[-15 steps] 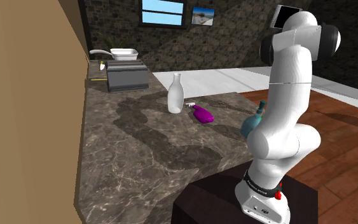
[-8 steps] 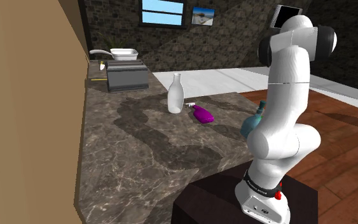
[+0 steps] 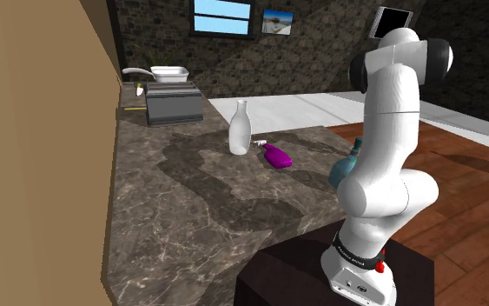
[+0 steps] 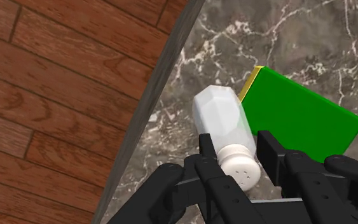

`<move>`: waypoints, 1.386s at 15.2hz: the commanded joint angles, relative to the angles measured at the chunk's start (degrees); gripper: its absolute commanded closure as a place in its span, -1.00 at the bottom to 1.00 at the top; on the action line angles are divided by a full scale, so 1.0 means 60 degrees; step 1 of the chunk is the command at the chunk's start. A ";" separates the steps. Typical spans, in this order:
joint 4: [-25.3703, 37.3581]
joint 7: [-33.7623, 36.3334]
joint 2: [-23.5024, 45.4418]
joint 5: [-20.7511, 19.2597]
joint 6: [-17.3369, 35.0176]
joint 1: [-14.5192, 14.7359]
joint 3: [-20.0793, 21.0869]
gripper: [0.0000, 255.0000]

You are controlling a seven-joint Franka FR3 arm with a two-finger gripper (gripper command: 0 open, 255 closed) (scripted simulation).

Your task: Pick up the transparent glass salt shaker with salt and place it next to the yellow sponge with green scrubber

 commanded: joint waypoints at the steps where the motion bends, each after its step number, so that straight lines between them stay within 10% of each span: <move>1: -0.0173 -0.0067 0.0096 0.0095 0.0227 -0.0029 0.0063 1.00; 8: -0.0173 -0.0067 0.0096 0.0095 0.0227 -0.0029 0.0063 1.00; 9: -0.0172 -0.0067 0.0097 0.0096 0.0227 -0.0029 0.0063 -1.00; 21: 0.0730 0.0160 -0.0197 -0.0236 -0.0844 -0.0022 -0.0143 -1.00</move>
